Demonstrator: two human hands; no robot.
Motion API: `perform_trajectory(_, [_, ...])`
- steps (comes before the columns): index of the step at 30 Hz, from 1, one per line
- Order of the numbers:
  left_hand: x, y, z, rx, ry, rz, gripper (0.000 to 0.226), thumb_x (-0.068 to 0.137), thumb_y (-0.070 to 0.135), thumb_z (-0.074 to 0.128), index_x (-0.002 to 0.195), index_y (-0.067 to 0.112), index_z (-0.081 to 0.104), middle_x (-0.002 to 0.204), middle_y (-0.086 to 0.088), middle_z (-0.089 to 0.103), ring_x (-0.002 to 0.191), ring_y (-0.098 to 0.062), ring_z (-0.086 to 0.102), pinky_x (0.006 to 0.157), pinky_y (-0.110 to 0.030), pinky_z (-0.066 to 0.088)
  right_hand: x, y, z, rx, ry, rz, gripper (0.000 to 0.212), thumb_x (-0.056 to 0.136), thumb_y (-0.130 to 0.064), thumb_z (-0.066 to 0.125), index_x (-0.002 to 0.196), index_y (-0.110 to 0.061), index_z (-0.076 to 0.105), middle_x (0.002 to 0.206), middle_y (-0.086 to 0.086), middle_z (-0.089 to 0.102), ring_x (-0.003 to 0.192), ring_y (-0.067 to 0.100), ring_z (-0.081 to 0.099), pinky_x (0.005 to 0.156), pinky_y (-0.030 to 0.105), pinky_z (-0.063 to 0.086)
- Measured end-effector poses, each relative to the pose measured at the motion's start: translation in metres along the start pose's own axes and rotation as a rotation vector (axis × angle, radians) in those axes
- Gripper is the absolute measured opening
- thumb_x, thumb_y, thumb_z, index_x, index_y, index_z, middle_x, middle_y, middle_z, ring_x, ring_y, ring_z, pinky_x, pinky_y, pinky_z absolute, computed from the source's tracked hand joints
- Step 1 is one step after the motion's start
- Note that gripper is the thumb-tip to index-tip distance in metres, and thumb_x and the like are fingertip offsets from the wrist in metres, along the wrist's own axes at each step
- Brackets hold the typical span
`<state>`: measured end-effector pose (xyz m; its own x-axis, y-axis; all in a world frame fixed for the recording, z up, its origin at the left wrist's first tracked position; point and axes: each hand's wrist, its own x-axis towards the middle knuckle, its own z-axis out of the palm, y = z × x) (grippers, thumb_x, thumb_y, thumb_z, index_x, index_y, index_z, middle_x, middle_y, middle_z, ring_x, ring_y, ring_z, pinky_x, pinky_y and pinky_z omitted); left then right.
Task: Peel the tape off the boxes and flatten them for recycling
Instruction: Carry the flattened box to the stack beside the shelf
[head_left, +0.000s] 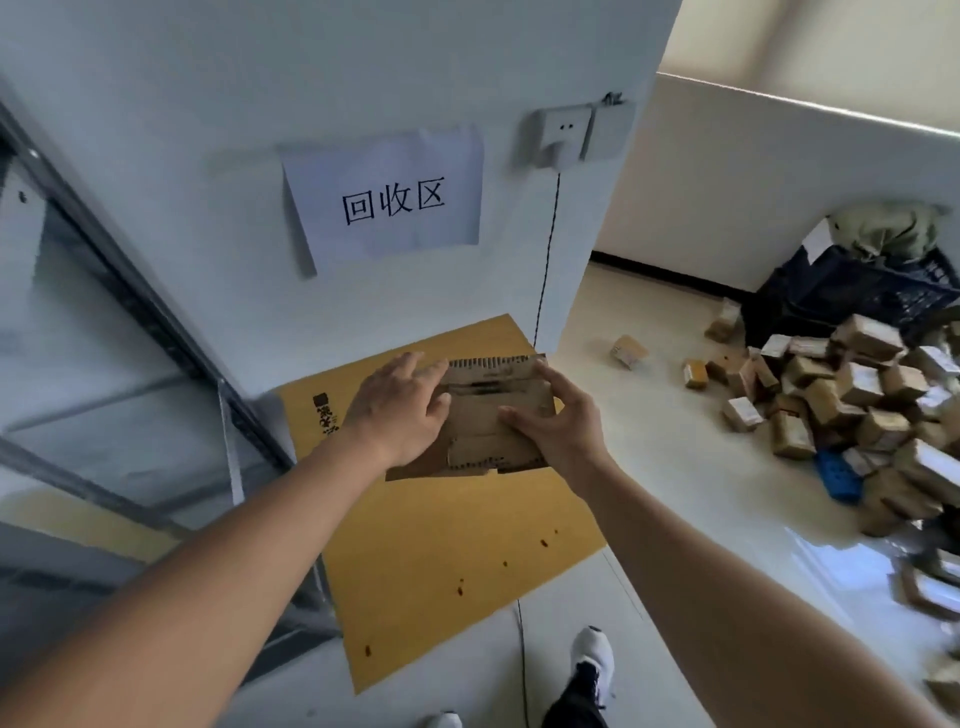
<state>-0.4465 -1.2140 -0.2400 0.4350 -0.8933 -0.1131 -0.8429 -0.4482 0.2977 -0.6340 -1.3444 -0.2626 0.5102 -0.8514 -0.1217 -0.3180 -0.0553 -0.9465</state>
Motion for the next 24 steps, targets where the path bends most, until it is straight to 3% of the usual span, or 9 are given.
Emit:
perform_trajectory(6, [0.06, -0.026, 0.02, 0.013, -0.015, -0.207, 0.058, 0.108, 0.046, 0.038, 0.162, 0.026, 0.028, 0.169, -0.007, 0.023, 0.155, -0.028, 0.023, 0.125, -0.048, 0.026, 0.108, 0.027, 0.024, -0.016, -0.202, -0.015, 0.079, 0.077, -0.026, 0.092, 0.145, -0.04, 0.054, 0.129, -0.013, 0.061, 0.103, 0.0, 0.064, 0.073, 0.021, 0.061])
perform_trajectory(11, [0.106, -0.035, 0.046, 0.0, -0.03, -0.394, 0.057, 0.108, 0.045, 0.039, 0.161, 0.025, 0.03, 0.168, -0.006, 0.025, 0.154, -0.028, 0.026, 0.124, -0.048, 0.028, 0.189, 0.057, 0.045, -0.03, -0.354, 0.031, 0.079, 0.077, -0.026, 0.092, 0.144, -0.043, 0.054, 0.126, -0.02, 0.06, 0.105, 0.008, 0.067, 0.075, 0.038, 0.065])
perform_trajectory(24, [0.185, -0.109, 0.14, -0.062, -0.07, -0.547, 0.061, 0.106, 0.044, 0.04, 0.162, 0.023, 0.026, 0.169, -0.005, 0.021, 0.155, -0.028, 0.022, 0.123, -0.042, 0.021, 0.298, 0.132, 0.143, -0.141, -0.438, 0.089, 0.077, 0.076, -0.037, 0.09, 0.14, -0.054, 0.05, 0.117, -0.038, 0.055, 0.096, -0.001, 0.066, 0.07, 0.035, 0.065])
